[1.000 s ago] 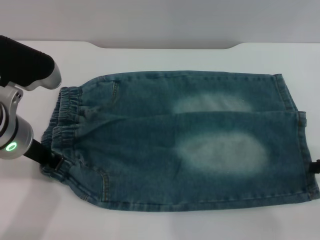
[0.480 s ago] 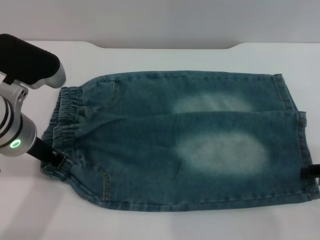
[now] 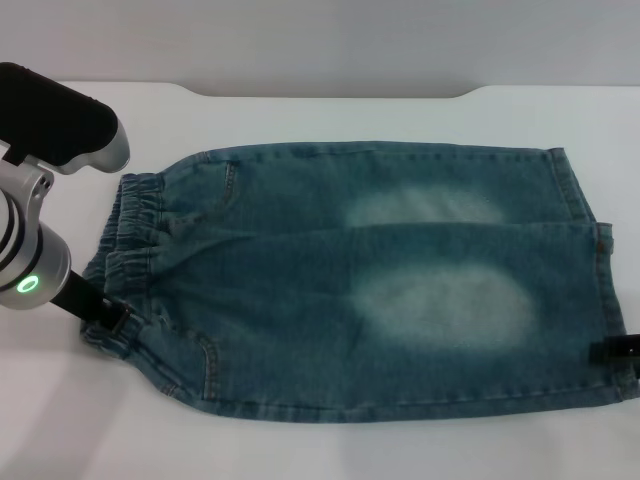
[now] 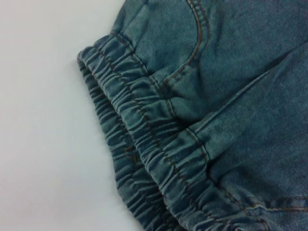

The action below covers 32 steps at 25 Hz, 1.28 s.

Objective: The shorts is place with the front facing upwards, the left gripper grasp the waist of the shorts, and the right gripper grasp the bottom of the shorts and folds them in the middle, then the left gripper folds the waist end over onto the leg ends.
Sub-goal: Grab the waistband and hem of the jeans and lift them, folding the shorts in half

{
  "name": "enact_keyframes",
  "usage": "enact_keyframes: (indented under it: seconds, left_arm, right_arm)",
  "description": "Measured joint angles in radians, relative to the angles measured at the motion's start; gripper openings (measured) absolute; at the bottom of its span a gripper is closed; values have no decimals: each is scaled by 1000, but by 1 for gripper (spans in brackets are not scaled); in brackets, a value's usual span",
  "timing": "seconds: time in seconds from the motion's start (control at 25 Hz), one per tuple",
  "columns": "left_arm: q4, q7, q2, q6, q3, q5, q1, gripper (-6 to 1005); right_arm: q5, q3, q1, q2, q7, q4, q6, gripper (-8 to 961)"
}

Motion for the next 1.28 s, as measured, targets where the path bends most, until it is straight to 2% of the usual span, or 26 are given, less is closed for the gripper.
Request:
enact_keyframes:
  seconds: [0.56, 0.8, 1.2, 1.28]
  left_arm:
    - [-11, 12, -2, -2, 1, 1, 0, 38]
    - [-14, 12, -2, -2, 3, 0, -1, 38]
    - [-35, 5, -1, 19, -7, 1, 7, 39]
    - [-52, 4, 0, 34, -17, 2, 18, 38]
  right_arm:
    - [34, 0, 22, -2, -42, -79, -10, 574]
    - [72, -25, 22, -5, -86, -59, 37, 510]
    - [109, -13, 7, -7, -116, 16, 66, 308]
    - [108, -6, -1, -7, -116, 58, 67, 228]
